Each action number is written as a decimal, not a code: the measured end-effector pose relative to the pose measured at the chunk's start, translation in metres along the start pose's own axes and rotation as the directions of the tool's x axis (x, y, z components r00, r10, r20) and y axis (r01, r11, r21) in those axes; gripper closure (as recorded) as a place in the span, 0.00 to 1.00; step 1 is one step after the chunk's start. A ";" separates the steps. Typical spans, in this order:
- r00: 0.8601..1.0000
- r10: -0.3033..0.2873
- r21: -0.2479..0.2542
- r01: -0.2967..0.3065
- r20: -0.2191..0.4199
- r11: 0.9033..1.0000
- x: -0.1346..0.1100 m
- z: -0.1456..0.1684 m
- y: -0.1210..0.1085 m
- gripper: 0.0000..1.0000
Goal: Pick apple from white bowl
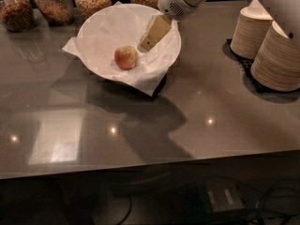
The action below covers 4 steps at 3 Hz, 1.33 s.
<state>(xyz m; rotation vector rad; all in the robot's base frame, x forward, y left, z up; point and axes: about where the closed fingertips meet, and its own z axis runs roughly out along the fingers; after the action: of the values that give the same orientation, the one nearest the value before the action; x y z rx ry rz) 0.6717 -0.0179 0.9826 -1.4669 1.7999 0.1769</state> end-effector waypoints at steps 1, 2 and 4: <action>1.000 -0.001 0.000 0.001 0.000 1.000 0.000 0.000 0.000 0.00; 1.000 -0.025 -0.005 0.025 0.000 1.000 0.001 0.007 0.002 0.00; 0.998 -0.050 -0.042 0.051 0.025 0.998 0.009 0.043 0.009 0.43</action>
Offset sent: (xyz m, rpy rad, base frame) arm 0.0026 0.0033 -0.0093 -0.0257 -0.0275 0.0352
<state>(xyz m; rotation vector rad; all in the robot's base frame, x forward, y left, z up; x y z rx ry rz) 0.6845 0.0023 0.9449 -1.5318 1.7479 0.2080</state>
